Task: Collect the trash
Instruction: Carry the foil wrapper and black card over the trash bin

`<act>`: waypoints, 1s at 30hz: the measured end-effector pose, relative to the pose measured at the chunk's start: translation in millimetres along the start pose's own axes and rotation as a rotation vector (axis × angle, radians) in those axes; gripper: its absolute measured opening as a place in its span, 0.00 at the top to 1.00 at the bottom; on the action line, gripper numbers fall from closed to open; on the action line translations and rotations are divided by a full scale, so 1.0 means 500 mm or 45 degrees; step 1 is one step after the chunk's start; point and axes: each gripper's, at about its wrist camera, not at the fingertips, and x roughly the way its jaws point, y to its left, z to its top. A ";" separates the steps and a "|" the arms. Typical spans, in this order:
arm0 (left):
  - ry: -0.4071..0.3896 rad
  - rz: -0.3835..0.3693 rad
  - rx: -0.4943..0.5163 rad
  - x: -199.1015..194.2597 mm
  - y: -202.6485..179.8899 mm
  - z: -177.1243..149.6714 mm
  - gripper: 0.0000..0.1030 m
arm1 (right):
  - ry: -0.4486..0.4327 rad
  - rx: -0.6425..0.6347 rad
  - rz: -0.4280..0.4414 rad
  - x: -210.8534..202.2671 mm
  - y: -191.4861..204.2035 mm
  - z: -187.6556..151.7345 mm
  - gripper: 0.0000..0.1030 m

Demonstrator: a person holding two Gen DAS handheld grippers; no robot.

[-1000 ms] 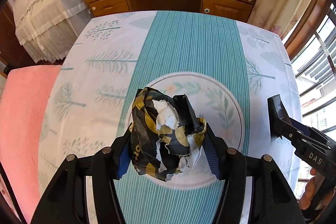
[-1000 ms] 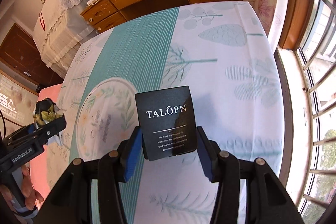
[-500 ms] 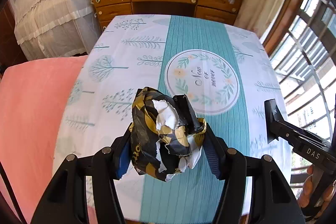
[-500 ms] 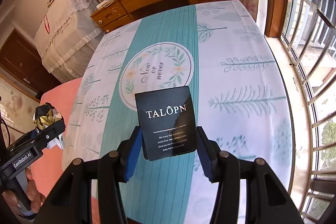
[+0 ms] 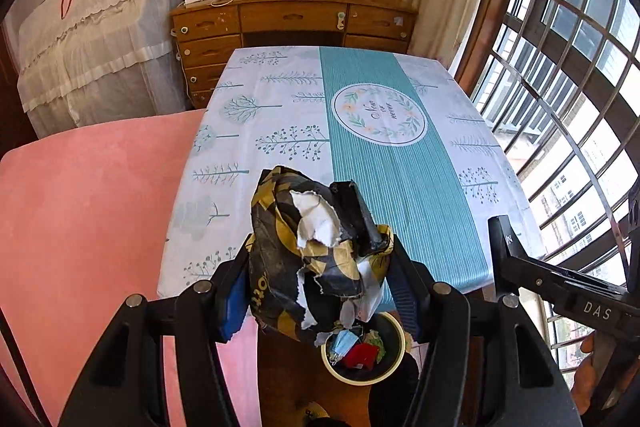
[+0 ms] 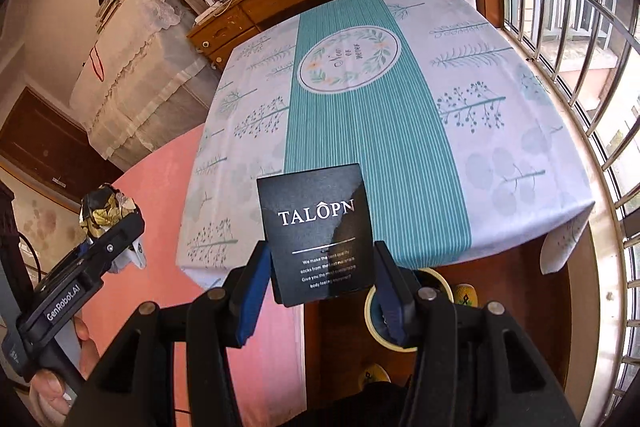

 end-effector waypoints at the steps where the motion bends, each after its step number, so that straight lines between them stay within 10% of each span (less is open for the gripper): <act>1: 0.010 -0.005 0.001 -0.003 0.002 -0.011 0.43 | 0.011 0.006 -0.008 -0.003 -0.002 -0.016 0.51; 13: 0.229 -0.065 0.092 0.087 -0.083 -0.155 0.41 | 0.192 0.126 -0.095 0.062 -0.086 -0.167 0.51; 30: 0.495 -0.093 -0.022 0.540 -0.166 -0.469 0.35 | 0.322 0.317 -0.092 0.483 -0.382 -0.335 0.48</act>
